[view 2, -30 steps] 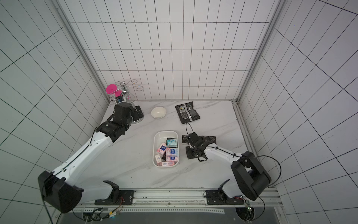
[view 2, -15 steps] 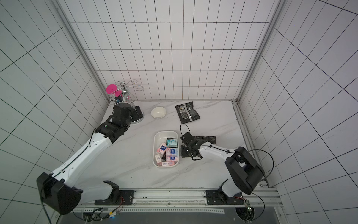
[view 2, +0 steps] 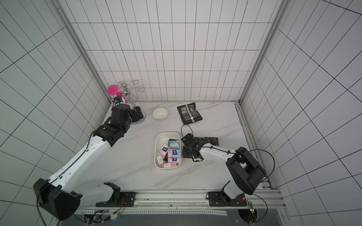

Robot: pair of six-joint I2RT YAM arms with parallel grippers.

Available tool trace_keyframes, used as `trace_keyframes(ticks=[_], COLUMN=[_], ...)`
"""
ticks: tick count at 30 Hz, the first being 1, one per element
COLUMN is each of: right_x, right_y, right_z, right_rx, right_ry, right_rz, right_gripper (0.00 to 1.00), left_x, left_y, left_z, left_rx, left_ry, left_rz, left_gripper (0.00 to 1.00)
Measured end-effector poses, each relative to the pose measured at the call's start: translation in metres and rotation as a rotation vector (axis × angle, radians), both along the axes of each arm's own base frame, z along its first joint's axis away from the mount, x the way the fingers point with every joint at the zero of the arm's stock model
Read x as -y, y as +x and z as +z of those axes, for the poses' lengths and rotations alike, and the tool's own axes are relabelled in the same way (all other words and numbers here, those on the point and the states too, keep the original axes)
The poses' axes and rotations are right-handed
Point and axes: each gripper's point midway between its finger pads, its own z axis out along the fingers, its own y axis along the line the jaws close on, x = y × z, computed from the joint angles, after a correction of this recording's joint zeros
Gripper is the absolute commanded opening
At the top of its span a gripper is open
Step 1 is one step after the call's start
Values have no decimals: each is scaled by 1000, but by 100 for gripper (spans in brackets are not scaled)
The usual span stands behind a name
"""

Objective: Take the pocket tissues out of the storage box
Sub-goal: Move the pocket tissues to the center of the board.

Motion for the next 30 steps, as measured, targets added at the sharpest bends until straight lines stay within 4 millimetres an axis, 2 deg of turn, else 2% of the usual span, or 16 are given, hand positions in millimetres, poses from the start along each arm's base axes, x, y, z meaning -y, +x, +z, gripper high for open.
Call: trace_keyframes(ticks=[15,30], right_x=[4,6], right_y=[7,11], right_z=[-4,-6], right_rx=[-2,6], right_ry=[-4,-9], right_rz=[-23,-13], right_gripper=[49,54], left_x=[0,0], left_y=[-1,-1], left_z=[-1,-1], left_rx=[-6,-7], left_ry=[2,3], left_rz=[-1,0], left_gripper=[99,99])
